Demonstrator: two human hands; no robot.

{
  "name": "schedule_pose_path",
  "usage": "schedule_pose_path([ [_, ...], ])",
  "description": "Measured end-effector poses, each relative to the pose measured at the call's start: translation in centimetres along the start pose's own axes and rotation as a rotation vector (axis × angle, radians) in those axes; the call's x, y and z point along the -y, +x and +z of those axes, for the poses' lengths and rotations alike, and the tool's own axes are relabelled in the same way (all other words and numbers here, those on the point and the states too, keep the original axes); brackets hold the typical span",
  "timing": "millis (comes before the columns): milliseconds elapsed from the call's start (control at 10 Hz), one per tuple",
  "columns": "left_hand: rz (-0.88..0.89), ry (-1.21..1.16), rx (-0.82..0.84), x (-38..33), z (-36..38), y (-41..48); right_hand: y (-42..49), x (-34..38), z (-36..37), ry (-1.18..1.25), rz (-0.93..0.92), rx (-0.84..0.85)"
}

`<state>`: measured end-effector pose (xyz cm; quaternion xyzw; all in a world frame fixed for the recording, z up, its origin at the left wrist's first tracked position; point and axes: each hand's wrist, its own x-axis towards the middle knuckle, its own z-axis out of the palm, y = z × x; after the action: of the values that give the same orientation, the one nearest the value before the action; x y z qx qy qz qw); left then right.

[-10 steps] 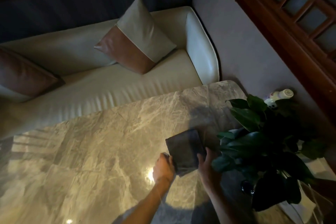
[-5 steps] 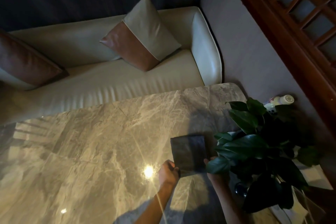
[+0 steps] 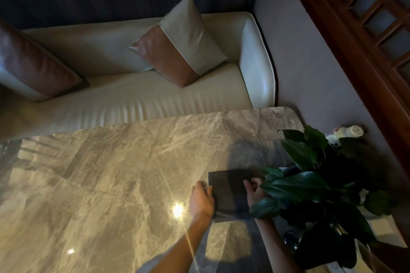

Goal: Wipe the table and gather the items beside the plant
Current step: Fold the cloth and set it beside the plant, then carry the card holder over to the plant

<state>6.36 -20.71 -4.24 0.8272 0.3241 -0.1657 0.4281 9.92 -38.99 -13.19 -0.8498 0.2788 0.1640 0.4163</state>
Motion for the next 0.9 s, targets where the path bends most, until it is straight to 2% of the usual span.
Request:
schedule_pose_path([
  [100, -0.006, -0.044, 0.013, -0.9, 0.1, 2.3, 0.3, 1.9, -0.8, 0.005, 0.042, 0.024],
  [300, 0.000, -0.009, 0.031, -1.3, -0.5, 2.9, -1.3, 2.4, -0.2, -0.020, -0.078, -0.191],
  [400, 0.056, 0.065, 0.090, -0.1, -1.1, 2.2, -2.0, 2.5, -0.1, -0.149, -0.152, -0.200],
  [500, 0.126, 0.153, 0.126, 1.8, -2.8, 0.8, -5.0, 3.0, 0.1, -0.320, -0.335, -0.317],
  [600, 0.151, 0.162, 0.090, 5.5, -6.1, -0.6, -10.1, 3.9, 1.3, -0.400, -0.518, -0.380],
  [900, -0.026, 0.117, -0.077, 20.4, -21.4, -6.6, -25.5, 5.9, 12.0, -0.388, -0.799, 0.152],
])
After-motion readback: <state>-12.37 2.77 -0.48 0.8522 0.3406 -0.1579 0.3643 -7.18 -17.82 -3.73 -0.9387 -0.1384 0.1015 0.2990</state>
